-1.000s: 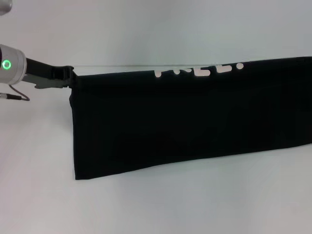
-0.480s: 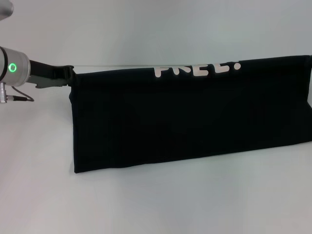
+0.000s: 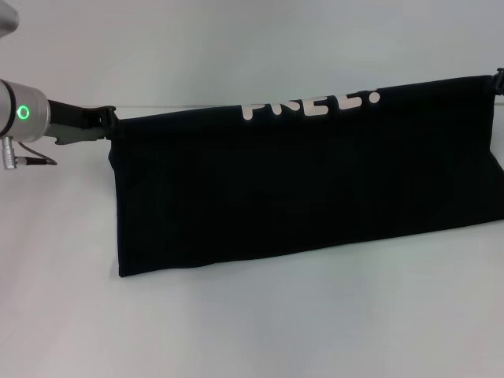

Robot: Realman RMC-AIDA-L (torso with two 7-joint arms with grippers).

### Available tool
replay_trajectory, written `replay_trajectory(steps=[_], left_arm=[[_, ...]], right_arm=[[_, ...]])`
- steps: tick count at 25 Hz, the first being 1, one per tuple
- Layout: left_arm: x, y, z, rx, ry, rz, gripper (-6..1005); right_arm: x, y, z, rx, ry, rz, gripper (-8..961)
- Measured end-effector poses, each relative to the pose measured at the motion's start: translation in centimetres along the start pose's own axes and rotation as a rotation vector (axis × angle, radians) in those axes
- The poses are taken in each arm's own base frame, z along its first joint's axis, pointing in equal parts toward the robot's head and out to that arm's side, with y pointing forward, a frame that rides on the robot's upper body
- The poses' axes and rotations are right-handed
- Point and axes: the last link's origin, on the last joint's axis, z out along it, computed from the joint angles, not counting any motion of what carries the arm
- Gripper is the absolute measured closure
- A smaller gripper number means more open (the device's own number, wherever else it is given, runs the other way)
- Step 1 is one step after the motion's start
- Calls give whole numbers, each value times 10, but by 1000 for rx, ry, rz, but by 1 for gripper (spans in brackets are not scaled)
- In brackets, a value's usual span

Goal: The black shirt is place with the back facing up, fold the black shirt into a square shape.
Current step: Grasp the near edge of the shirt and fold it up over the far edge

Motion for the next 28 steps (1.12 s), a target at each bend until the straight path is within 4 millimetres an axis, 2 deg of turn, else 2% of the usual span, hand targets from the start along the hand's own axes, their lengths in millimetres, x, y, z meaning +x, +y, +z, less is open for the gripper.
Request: replay_trajectory(steps=[11,21,28], left_arm=[[-3,-1,7,31,11,-10,964],[-16,0,21,53,2,-7,949],[-20,-2,23,62,4,-19,931]], right_arm=[[5,10,12,42,-9,-60,895],[16,21,26,99,-25,-132,894],[22,25,30,119,-40,-139,893]])
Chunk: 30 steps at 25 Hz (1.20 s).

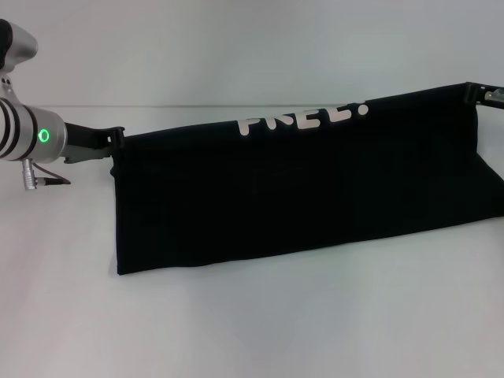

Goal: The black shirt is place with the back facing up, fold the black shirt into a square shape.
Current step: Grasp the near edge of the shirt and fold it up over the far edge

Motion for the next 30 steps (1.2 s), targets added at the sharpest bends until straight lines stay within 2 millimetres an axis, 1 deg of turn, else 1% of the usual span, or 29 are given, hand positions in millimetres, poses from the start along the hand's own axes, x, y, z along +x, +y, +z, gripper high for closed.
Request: replay_trajectory(steps=[4,17,21,25,28,30], left_arm=[[-3,-2,1,3,0,-5,921],[-8,-3,2,-1,0,-11,887],[-6,2,4,-17,11,3,876],[-4,9,5,-33,21,8,866],[0,13,3,-55,26,-4,858],[0,12,-2,-81,31,-26,768]], right_arm=[[3,4,1,6,-7,-3,892],[3,5,2,13,-17,-11,891],[-5,0,0,21,-35,-22,890],[-20,-3,-1,27,-57,-39,890],[-28,-7,-3,18,-56,-33,671],[-29,-11,-7,-12,-35,-12,628]])
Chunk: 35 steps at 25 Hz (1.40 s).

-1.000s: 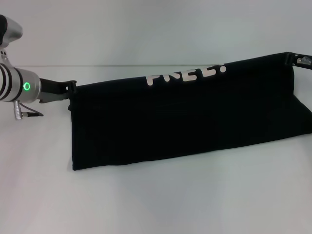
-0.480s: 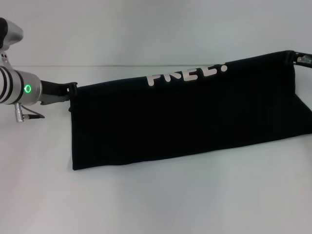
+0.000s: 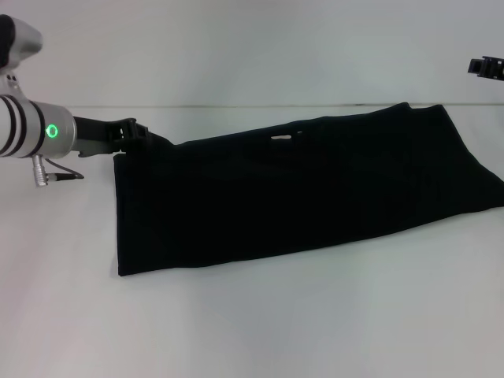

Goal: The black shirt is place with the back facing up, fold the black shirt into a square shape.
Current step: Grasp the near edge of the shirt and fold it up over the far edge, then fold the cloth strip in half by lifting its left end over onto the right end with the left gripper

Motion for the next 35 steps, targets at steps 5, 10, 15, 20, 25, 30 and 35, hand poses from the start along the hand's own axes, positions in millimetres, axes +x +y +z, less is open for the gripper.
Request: replay_trajectory(steps=[5,10,15,20,25,30,35], left_arm=[[0,-5,-15,-125,57,-52,562],[-1,-1,-30,-284,81,-70,451],[-2,2,-30,-306,65,-67,446],[-3,3,-29,-307,60,-70,442],[-5,2,-29,-303,56,-70,442],[-6,1,-29,-302,51,-75,442],[-6,3,-27,-304,45,-73,441]], right_arm=[[7,-20,-19,-82,7,112,520],[19,-35,-36,-157,5,179,373],[24,-43,-41,-173,22,203,205],[25,-38,-40,-195,41,188,189],[23,-32,-40,-212,46,180,189],[22,-31,-40,-220,49,182,189],[21,-30,-40,-227,53,182,189]])
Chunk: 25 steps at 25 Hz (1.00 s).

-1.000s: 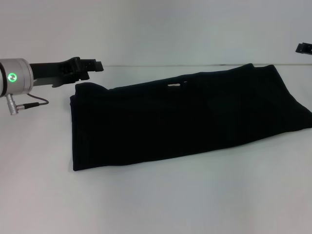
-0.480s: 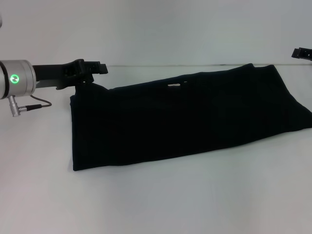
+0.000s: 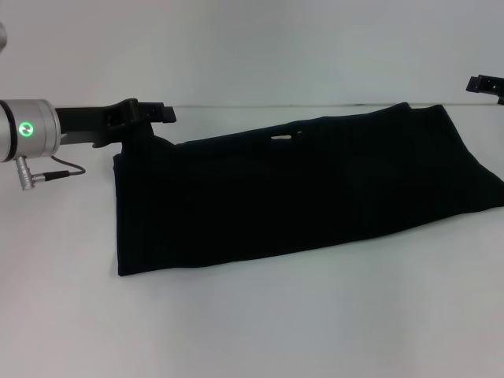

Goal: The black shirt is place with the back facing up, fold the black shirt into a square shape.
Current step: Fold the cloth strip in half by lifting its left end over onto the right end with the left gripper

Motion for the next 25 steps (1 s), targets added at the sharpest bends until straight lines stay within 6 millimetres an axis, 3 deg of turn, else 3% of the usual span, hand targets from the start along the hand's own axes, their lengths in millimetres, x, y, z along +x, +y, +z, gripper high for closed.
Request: replay_trajectory(steps=[6,9,17,21,25], left_arm=[[1,0,-1,-4,2,-3,441],[-1,-1,-6,-28,5,-25,441],[-20,-14,-20,-59,-4,-90,441],[-24,-23,-25,-51,20,-129,442],[-23,-22,-25,-55,27,-138,445]], right_arm=[[1,1,-4,-32,10,-31,189],[11,0,-13,-118,-21,-33,189],[77,-16,-62,-328,-176,-3,188],[84,-25,-66,-300,-181,28,188],[64,-29,-62,-276,-141,49,188]])
